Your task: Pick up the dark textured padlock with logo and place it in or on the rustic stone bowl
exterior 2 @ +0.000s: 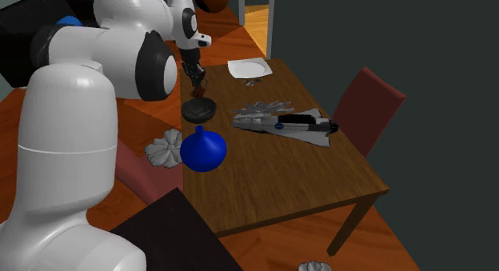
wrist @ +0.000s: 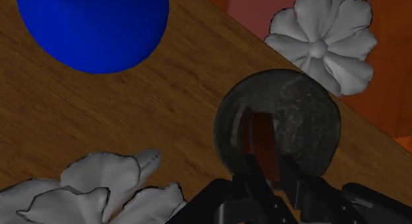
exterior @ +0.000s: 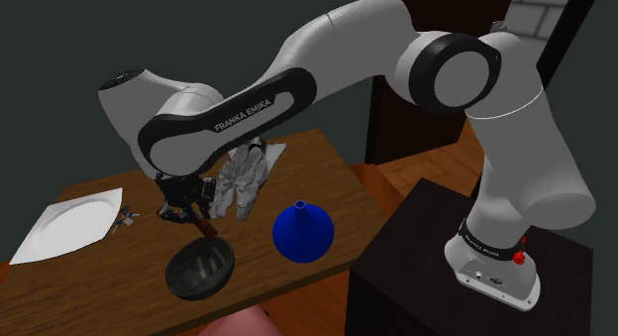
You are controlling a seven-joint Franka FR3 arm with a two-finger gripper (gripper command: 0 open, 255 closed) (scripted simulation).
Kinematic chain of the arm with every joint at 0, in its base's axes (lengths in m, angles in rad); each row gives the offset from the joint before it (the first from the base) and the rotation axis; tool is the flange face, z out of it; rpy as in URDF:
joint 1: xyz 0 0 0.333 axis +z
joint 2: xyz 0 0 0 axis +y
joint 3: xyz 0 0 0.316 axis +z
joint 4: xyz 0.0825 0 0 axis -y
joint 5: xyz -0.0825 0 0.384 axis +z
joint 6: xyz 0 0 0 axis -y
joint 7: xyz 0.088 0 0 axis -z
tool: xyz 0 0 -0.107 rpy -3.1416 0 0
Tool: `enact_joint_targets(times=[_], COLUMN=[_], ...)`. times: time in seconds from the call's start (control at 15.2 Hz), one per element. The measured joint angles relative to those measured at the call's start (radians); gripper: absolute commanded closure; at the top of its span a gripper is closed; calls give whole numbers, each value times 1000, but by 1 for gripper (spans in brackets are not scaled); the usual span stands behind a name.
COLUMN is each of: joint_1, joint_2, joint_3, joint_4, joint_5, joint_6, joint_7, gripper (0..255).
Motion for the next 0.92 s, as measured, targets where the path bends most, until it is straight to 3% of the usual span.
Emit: enact_joint_targets(times=[0.26, 0.92], joint_1=[69, 75], joint_2=[98, 148], joint_3=[-1, -9], joint_4=[138, 90], joint_5=[-20, -34], joint_6=[-42, 53], joint_7=[49, 65], gripper=[255, 255])
